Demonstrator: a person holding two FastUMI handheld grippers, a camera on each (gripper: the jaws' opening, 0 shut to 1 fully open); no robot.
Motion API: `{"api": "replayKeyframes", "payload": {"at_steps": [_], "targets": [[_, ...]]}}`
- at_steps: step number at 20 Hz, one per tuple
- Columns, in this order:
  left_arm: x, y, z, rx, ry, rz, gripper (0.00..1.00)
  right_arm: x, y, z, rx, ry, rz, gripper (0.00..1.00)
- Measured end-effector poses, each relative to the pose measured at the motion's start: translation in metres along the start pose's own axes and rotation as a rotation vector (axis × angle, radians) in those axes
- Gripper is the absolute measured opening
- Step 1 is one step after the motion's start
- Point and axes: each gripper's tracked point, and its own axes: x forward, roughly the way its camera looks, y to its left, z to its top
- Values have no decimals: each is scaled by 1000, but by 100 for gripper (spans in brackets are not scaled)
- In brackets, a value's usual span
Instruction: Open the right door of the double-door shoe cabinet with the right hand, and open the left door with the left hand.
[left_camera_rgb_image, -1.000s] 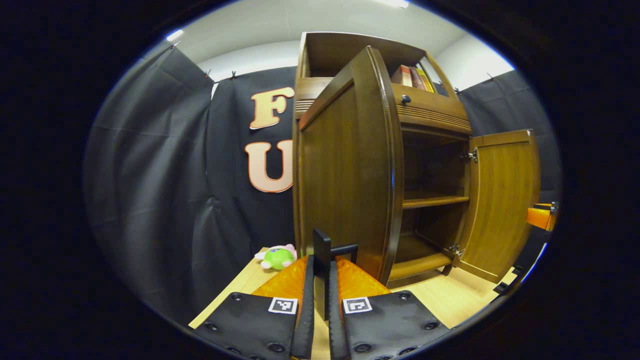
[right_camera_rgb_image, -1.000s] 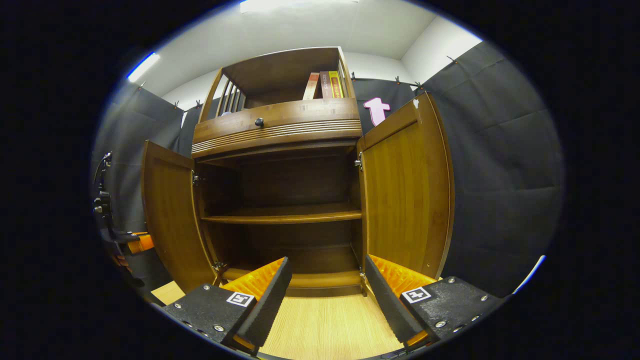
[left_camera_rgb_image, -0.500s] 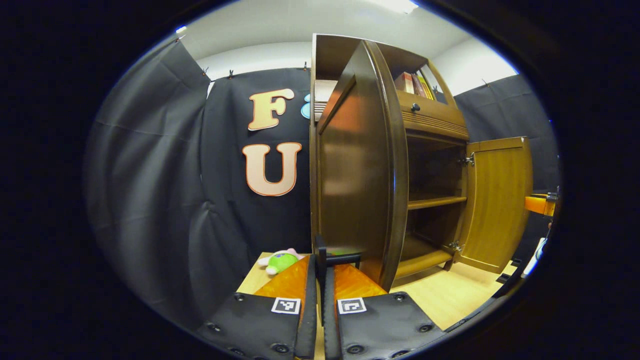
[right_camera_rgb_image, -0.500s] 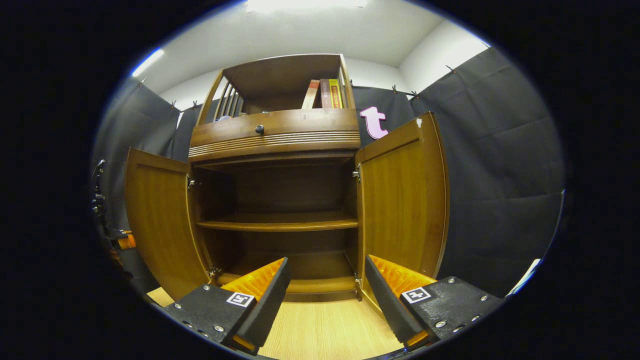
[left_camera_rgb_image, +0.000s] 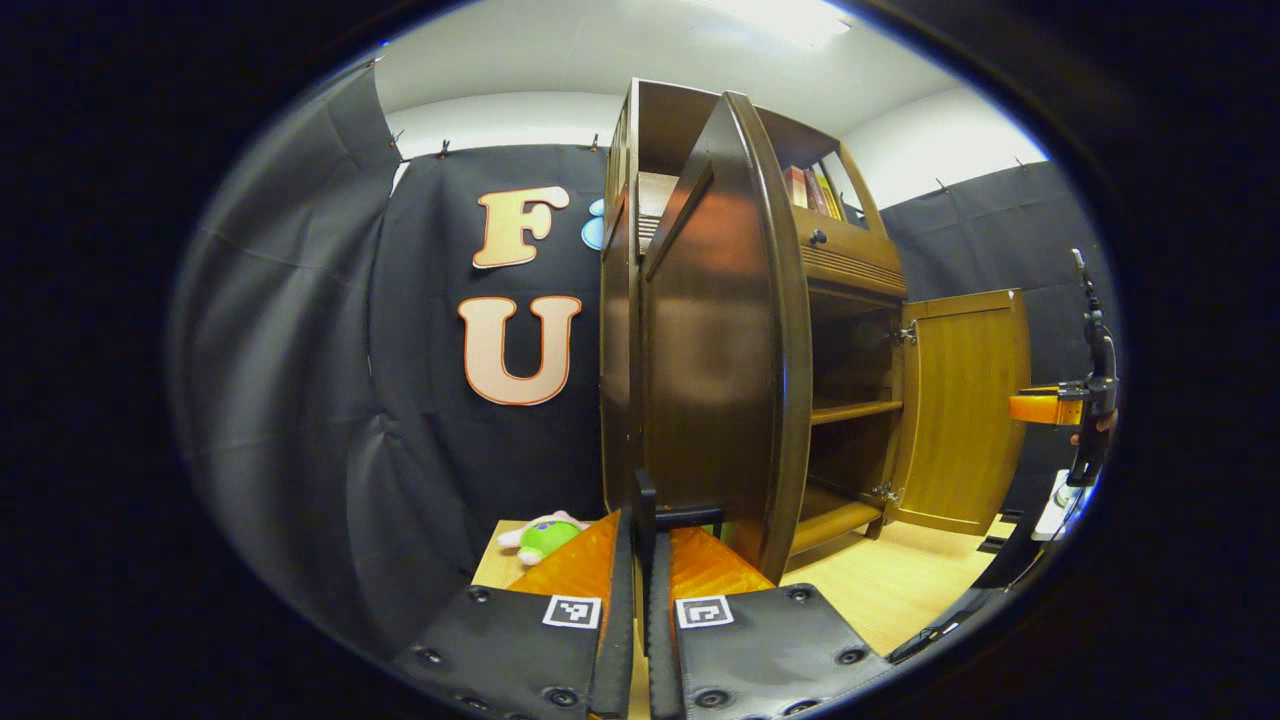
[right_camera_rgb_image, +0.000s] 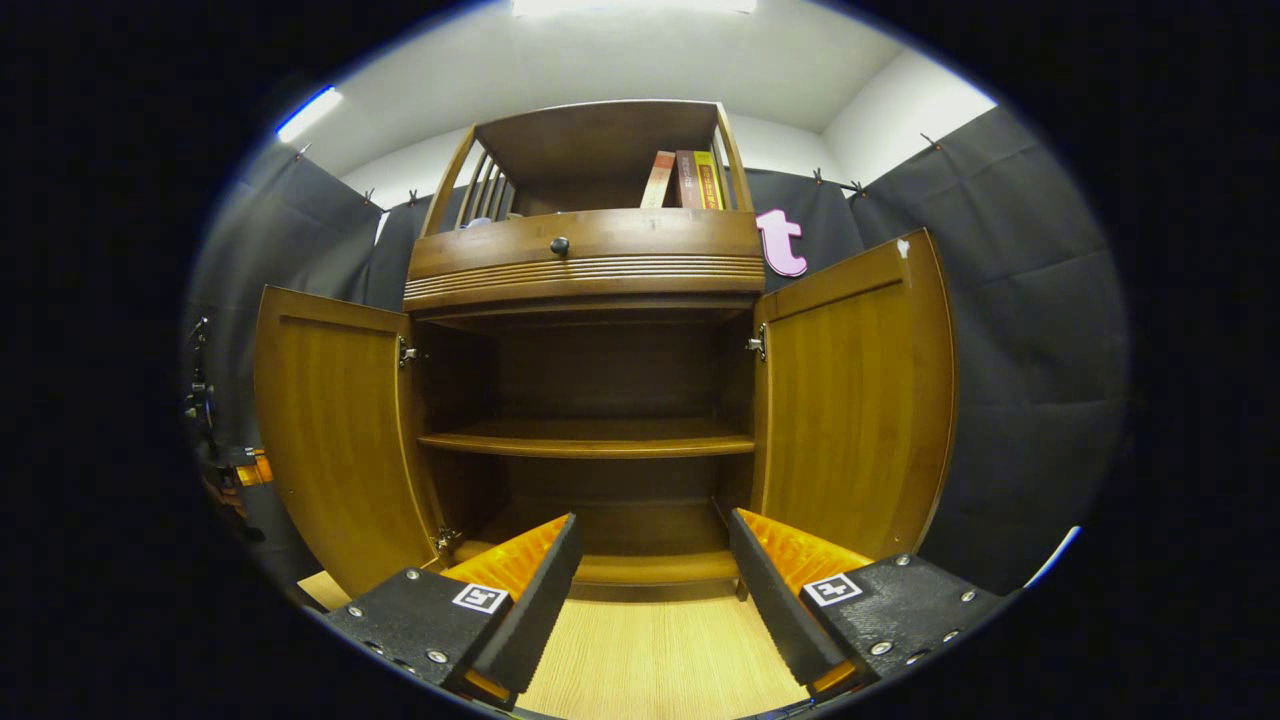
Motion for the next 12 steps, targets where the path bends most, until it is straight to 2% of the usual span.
{"api": "replayKeyframes", "payload": {"at_steps": [4, 8, 10, 11, 12], "targets": [[-28, 5, -4, -10, -1, -22, 15, -4, -1, 0, -16, -2, 3, 92], [-68, 6, 15, 101, -4, 111, 14, -10, -7, -5, -16, 0, 9, 92], [-81, -19, 33, 88, -28, 116, 15, -10, -13, -5, -15, -9, 2, 92], [-84, -30, 41, 83, -41, 125, 15, -9, -14, -5, -6, -12, 7, 100], [-82, -41, 51, 74, -55, 137, 15, -8, -14, -5, 3, -9, 16, 100]]}}
